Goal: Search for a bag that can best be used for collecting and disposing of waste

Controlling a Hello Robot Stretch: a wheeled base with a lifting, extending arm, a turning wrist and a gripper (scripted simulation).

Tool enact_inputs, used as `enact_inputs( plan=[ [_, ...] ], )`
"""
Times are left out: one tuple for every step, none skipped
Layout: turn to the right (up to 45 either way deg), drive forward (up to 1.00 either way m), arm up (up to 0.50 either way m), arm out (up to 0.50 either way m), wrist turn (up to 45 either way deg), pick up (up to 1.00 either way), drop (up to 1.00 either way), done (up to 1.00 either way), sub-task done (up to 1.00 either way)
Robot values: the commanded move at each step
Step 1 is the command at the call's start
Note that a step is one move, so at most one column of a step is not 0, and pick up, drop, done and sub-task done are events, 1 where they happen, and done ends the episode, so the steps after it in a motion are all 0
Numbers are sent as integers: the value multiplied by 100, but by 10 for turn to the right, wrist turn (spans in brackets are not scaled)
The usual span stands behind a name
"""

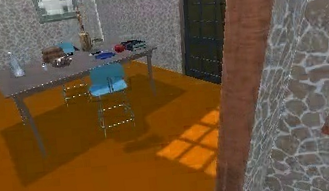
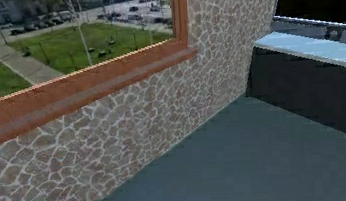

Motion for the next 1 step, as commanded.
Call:
enact_inputs(
  plan=[
    [-420,0,0,0,0,0,0,0,0]
  ],
)
